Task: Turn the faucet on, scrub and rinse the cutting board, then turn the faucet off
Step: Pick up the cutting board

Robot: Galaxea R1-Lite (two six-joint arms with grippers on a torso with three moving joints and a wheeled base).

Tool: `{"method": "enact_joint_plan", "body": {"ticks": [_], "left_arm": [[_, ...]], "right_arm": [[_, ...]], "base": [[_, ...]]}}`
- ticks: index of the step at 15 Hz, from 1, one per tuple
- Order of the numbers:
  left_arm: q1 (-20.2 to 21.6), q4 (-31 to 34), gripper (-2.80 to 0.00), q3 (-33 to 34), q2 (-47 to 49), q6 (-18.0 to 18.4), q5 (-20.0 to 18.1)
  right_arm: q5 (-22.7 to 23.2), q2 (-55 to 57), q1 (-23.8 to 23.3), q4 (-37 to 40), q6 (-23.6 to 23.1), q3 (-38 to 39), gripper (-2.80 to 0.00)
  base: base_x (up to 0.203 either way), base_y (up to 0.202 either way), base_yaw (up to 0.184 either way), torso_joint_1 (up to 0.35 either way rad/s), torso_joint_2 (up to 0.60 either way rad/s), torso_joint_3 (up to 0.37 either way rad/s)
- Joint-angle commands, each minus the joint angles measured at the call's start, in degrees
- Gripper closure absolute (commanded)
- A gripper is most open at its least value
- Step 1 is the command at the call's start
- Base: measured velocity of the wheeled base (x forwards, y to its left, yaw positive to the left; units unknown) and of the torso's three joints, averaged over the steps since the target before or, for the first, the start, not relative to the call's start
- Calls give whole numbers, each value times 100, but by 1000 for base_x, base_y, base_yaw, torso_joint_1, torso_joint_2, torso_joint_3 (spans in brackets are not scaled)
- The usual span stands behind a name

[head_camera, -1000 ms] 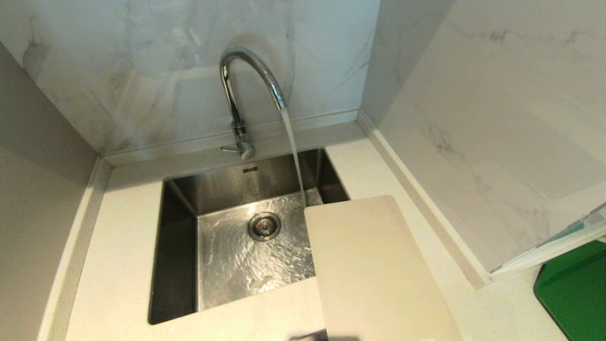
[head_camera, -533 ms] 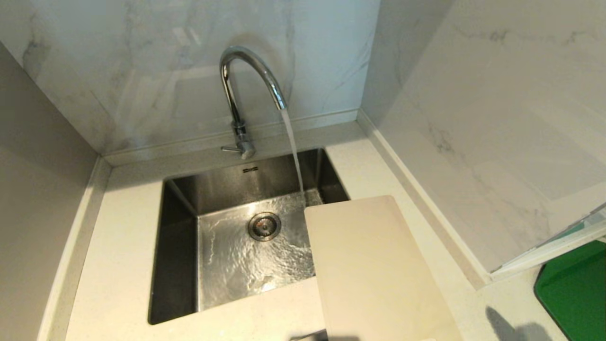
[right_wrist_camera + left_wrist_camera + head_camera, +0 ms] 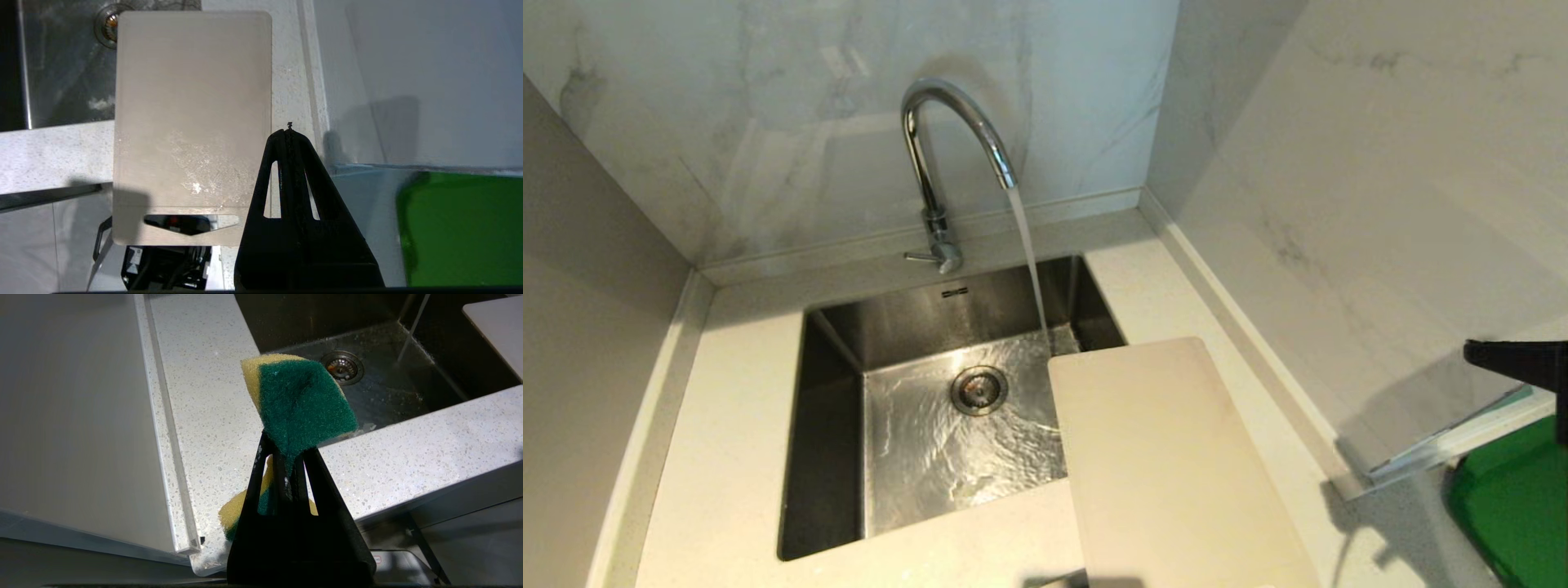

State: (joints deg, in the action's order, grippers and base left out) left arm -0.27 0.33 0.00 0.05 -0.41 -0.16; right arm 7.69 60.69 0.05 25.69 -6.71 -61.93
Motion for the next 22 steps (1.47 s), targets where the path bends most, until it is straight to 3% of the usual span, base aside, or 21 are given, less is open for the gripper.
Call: {"method": "enact_joint_plan", "body": {"ticks": [1,2,4,5,9,12,16,22], "left_arm": [[0,11,0,0,4,-2,-2],[0,2,0,0,4,-2,-2],[0,2,0,0,4,-2,-2],[0,2,0,0,4,-2,-2],[0,2,0,0,4,-2,-2],[0,2,0,0,4,-2,-2],[0,2,0,0,4,-2,-2],[0,2,0,0,4,-2,-2]], "right_arm": [[-14,222,-5,35,-37,171,0],[-36,130,78,81,-131,218,0],[-652,99,269,428,-511,99,0],[-743,-9,309,472,-589,111,0],[-452,-514,502,481,-521,818,0],[-10,-614,557,502,-597,853,0],[462,-343,779,520,-1043,1035,0],[460,82,1554,507,-1752,1577,0]], "base": [[0,0,0,0,0,0],[0,0,0,0,0,0],[0,0,0,0,0,0],[0,0,0,0,0,0],[0,0,0,0,0,0],[0,0,0,0,0,0],[0,0,0,0,0,0],[0,0,0,0,0,0]]}}
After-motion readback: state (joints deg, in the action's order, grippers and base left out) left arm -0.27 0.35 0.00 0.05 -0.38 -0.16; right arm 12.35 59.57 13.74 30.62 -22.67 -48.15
